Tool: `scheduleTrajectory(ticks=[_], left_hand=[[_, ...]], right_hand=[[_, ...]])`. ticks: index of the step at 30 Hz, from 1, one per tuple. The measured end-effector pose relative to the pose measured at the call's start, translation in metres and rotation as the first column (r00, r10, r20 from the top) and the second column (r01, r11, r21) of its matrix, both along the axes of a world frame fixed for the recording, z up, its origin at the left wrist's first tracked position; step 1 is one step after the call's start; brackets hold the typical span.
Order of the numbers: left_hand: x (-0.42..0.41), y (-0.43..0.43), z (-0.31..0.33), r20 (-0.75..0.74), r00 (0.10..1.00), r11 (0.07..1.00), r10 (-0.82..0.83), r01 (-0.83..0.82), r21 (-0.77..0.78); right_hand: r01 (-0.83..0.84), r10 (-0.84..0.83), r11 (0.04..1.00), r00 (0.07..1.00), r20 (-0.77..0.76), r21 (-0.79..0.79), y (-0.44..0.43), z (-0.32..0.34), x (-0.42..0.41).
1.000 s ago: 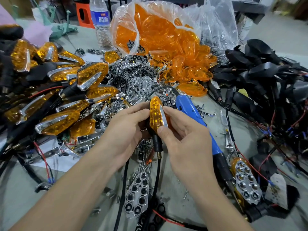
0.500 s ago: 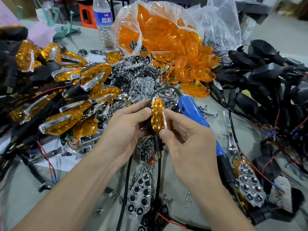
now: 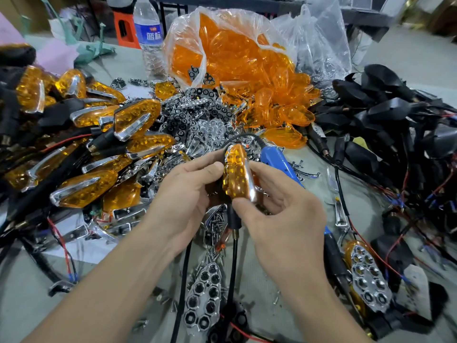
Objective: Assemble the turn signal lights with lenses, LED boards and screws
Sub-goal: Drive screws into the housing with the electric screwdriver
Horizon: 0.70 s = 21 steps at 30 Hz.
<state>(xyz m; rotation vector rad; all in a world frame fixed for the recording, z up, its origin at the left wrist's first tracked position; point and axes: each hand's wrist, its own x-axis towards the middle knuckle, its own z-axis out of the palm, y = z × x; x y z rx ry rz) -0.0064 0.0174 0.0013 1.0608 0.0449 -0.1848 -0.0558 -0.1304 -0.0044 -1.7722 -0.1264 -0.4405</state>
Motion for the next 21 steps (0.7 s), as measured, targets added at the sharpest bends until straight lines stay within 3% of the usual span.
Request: scheduleTrajectory(ticks=[8, 21], left_hand=[[0.0010, -0.0017, -0.0009, -0.030, 0.999, 0.998, -0.014, 0.012, -0.065], [-0.0019, 0.0006, 0.0011, -0.011, 1.000, 0.999, 0.000, 0.000, 0.033]], right_hand=[[-0.014, 0.016, 0.997, 0.999, -0.033, 0.079, -0.0039, -0.0037, 0.0062], [-0.058, 0.062, 0.998, 0.994, -0.094, 0.037, -0.0006, -0.0040, 0.0005]])
